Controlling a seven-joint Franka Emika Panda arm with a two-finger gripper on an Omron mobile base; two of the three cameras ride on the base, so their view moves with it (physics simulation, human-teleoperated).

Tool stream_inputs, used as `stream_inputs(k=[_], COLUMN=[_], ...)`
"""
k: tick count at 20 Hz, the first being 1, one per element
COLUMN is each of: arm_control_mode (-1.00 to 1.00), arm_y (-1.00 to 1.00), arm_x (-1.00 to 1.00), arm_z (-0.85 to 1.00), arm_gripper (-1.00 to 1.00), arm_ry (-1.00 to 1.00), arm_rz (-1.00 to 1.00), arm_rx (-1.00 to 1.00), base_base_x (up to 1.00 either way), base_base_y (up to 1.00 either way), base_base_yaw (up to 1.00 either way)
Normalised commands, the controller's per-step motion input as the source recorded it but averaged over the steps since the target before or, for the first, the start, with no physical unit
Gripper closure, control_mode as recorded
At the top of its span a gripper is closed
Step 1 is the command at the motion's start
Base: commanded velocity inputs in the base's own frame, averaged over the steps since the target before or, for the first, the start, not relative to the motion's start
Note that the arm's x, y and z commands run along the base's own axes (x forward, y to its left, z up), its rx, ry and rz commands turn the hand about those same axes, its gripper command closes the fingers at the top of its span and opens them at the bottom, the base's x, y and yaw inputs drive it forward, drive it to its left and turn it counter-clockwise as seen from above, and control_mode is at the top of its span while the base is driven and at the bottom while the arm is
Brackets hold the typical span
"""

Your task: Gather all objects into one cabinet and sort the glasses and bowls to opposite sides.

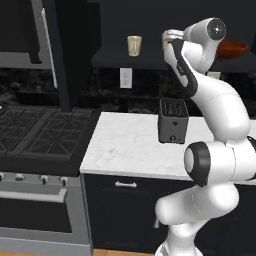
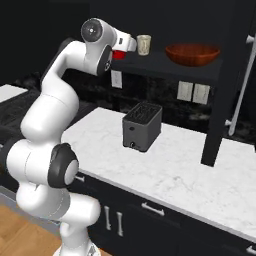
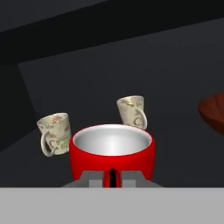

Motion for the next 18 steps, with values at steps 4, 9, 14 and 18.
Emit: stream_inputs(k=[4,9,14,18], arm_control_mode=[1.0,1.0,1.0,1.0], arm_y=[0.0,0.0,0.0,0.0], arm_x=[0.0,0.0,0.0,0.0], arm_z=[0.0,0.0,0.0,0.0], arm_gripper=[1.0,1.0,1.0,1.0], arm_ry=[0.0,0.0,0.0,0.0], arm_rz=[0.0,0.0,0.0,0.0], arm_rx=[0.0,0.0,0.0,0.0], base_base_x=[0.9,0.34,0.0,0.0], base_base_y=[0.29,0.26,0.0,0.0], base_base_yaw=[-0.06,-0.08,0.0,0.0])
